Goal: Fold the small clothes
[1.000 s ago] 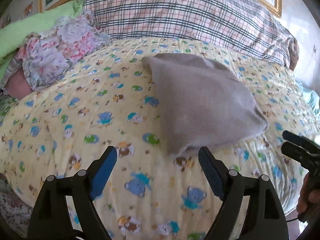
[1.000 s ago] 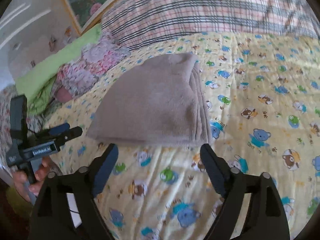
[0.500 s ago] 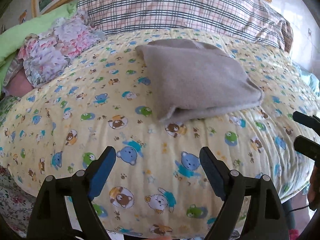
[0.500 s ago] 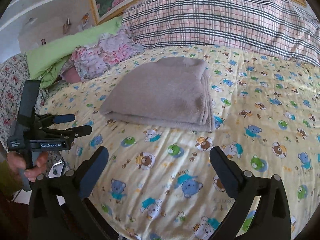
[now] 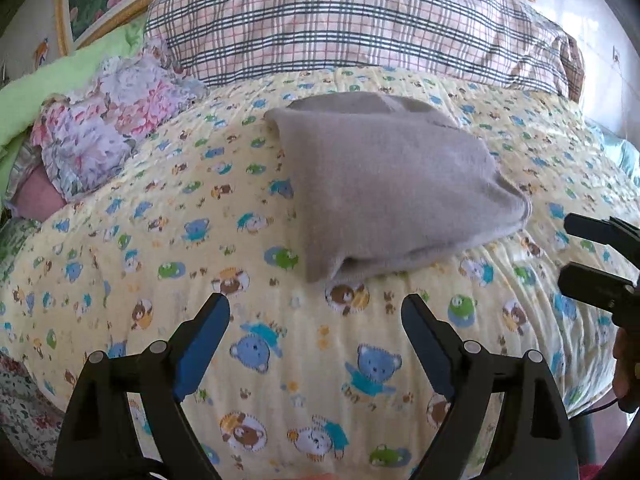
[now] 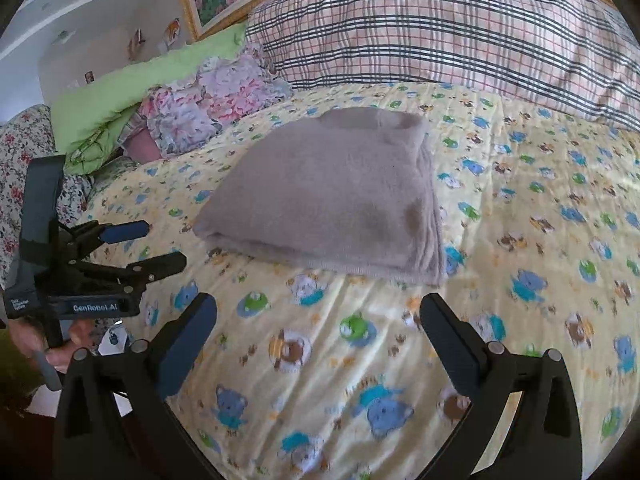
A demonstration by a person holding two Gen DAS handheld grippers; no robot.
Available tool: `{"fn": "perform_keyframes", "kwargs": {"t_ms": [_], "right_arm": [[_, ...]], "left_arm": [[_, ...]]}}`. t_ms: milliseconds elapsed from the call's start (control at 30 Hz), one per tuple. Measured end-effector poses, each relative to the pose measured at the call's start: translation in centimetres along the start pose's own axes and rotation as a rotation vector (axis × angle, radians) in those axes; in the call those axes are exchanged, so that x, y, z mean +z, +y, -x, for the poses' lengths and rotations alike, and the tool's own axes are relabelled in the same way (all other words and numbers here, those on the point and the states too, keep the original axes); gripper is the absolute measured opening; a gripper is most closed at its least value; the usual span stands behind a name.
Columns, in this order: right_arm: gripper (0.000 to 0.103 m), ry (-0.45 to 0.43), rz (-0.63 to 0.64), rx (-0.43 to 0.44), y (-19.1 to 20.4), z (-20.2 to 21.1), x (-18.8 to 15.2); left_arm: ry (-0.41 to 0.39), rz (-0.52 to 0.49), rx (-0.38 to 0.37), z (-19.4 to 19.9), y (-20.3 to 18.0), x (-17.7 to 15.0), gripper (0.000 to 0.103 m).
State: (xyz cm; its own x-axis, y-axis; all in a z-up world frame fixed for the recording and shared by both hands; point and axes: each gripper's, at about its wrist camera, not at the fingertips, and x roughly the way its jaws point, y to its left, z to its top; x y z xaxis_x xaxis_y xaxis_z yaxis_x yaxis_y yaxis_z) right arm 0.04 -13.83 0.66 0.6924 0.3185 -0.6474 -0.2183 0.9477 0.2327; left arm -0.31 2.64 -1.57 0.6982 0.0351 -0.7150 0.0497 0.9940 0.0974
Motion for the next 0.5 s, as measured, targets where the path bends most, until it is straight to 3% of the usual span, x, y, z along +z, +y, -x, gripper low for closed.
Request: {"fn": "perform_keyframes", "kwargs": {"t_ms": [500], "right_arm": [[0.102,0.045,0.012,0.040,-0.4,-3.2,3.6]], "left_arm": [[-0.035,0.009,0.019,0.1,0.3,2.1,0.089]]}}
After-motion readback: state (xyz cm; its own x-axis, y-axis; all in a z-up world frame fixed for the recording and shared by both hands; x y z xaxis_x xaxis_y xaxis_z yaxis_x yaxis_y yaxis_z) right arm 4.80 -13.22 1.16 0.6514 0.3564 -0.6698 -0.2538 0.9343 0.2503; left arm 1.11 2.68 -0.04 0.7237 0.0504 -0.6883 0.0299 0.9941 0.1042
